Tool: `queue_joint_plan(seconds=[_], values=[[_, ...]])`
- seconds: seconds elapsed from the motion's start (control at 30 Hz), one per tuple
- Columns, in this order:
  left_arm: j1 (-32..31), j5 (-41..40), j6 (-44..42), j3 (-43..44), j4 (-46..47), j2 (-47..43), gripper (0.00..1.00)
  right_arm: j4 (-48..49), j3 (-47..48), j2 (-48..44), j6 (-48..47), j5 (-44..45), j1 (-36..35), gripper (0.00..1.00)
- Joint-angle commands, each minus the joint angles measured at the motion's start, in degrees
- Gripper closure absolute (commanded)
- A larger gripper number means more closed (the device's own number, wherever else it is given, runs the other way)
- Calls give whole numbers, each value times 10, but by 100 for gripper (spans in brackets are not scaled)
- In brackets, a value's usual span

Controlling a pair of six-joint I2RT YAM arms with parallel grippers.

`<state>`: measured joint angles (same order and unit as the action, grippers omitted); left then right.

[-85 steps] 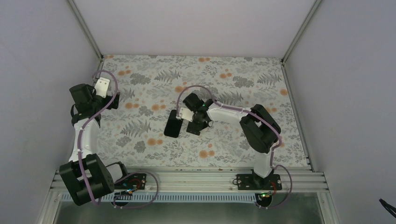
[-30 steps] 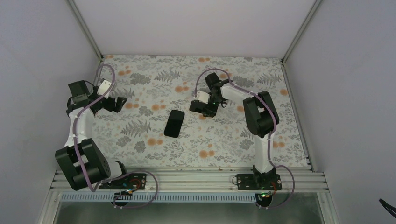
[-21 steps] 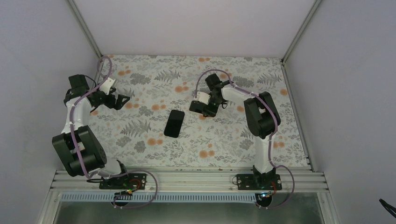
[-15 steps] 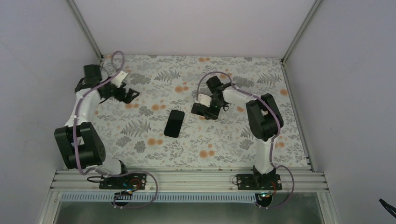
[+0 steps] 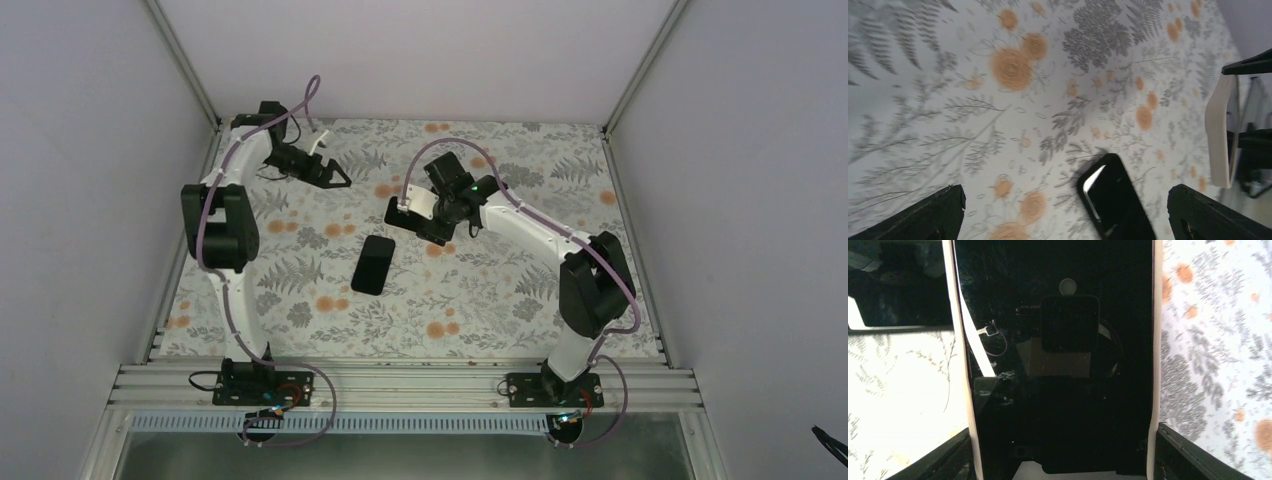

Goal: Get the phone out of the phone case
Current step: Pick up the phone at the center of the board.

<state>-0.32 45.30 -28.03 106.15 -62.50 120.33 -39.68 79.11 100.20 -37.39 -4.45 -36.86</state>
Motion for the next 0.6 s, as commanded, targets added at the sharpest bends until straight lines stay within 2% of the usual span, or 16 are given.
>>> queue_joint_plan(seconds=[0.0,0.17,0.57], values=[[-7,108,-9,81,-147,49,0,44,27,-1,24,42,-9,38],[-18,175,8,87,-152,61,0,74,42,17,30,57,-13,39],[-71,189,10,60,-152,76,0,84,91,54,29,55,-27,36]])
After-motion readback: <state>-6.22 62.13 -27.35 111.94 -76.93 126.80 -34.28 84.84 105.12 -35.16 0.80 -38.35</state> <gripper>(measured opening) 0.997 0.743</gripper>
